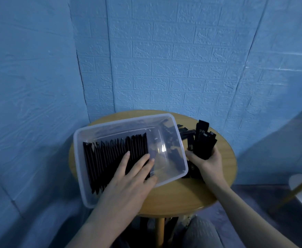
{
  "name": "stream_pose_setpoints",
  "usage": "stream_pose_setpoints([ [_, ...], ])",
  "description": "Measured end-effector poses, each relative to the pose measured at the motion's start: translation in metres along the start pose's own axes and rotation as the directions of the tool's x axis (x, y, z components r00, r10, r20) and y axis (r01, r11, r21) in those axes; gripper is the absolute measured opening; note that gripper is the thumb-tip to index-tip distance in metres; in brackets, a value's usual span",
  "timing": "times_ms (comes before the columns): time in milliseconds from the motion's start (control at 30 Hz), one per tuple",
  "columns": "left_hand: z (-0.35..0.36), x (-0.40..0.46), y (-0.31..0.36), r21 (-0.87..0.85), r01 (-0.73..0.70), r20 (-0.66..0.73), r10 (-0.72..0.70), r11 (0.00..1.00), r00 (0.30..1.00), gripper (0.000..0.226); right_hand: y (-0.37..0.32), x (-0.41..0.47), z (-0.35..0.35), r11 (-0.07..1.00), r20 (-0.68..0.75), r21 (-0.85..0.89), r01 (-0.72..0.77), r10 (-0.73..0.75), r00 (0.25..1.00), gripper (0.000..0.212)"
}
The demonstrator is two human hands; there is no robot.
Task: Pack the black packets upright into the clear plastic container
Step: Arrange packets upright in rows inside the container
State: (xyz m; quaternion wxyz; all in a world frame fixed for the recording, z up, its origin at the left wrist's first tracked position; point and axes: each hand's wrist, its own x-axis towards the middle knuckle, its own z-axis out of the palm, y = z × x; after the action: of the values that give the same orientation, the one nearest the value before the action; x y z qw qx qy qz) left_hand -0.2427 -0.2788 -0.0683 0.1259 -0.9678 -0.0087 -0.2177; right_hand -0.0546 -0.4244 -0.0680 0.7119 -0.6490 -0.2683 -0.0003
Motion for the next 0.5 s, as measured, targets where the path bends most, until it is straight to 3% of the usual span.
stream_pose_setpoints([
  [200, -0.002, 0.001, -0.004, 0.015, 0.010, -0.059, -0.009, 1.000, 0.998, 0.062, -0.001, -0.009, 0.005, 1.000, 0.164, -0.012, 0.009, -0.007, 0.986, 0.034],
  [333, -0.005, 0.001, 0.004, -0.002, -0.001, -0.041, 0.001, 1.000, 0.999, 0.060, -0.020, -0.003, 0.004, 0.995, -0.068, 0.088, -0.053, 0.059, 0.996, 0.021],
  [400, -0.005, 0.002, 0.012, -0.028, -0.015, -0.031, 0.014, 1.000, 0.999, 0.052, -0.045, 0.001, 0.002, 0.990, -0.182, 0.140, 0.004, 0.022, 0.983, 0.016],
  [500, -0.001, 0.005, 0.022, -0.024, -0.040, -0.036, 0.040, 0.999, 0.999, 0.043, -0.087, -0.005, 0.004, 0.980, -0.121, 0.182, 0.078, -0.056, 0.991, 0.011],
])
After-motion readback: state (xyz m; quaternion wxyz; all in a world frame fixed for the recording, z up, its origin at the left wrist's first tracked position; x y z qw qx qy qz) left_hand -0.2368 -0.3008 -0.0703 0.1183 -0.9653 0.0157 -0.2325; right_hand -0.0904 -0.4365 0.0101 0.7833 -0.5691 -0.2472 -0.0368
